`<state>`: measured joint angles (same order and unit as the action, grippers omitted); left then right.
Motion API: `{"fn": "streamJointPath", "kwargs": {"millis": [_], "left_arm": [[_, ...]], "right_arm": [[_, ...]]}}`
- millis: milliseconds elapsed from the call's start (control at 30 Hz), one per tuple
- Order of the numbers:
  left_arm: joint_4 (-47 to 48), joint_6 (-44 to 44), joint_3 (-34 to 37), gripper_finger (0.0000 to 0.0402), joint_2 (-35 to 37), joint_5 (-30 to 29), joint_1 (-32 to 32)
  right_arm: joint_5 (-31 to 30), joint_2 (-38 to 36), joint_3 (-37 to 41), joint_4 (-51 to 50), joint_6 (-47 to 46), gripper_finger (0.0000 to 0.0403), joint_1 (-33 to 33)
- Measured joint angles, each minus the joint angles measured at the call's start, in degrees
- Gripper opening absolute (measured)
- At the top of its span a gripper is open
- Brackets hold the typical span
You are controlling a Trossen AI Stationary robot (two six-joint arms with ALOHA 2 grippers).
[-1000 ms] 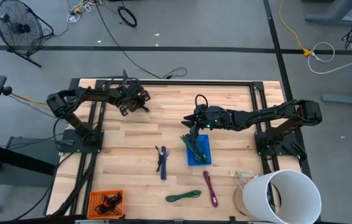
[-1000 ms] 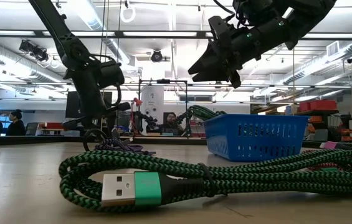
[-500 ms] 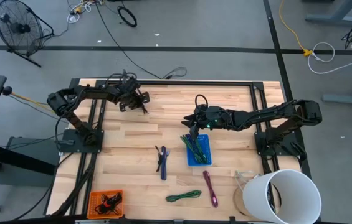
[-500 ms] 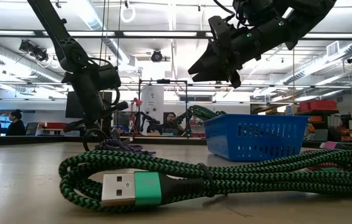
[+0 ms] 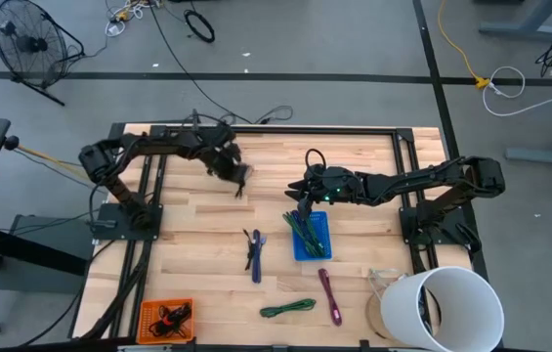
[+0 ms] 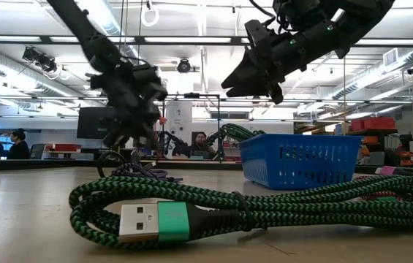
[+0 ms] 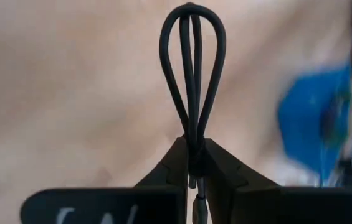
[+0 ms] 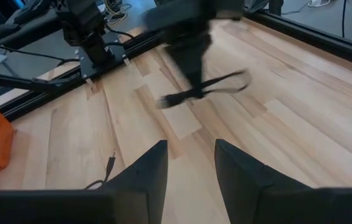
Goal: Pick & Place USB Port
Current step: Put the black charger cable into the orange bin
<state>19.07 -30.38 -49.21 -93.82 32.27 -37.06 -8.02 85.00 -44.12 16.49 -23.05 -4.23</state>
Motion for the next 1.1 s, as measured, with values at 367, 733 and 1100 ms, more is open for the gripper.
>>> {"fn": "streamJointPath", "kwargs": {"millis": [367,733,1100], "left_arm": [[20.6,11.9,-7.0,0.0027,0.6,-11.2,25.1],[26.0,0.4,-7.5,0.0027,7.9,-18.1,53.6],[30.6,-26.4,-7.5,0.0027,16.0,-20.3,77.3]], "right_arm": [[0.1,0.0,0.0,-1.2,-0.3,0.0132,0.0],[0.0,0.0,0.0,-1.2,-0.3,0.0132,0.7],[-0.1,0.0,0.0,-1.1,-0.2,0.0132,0.7]]}}
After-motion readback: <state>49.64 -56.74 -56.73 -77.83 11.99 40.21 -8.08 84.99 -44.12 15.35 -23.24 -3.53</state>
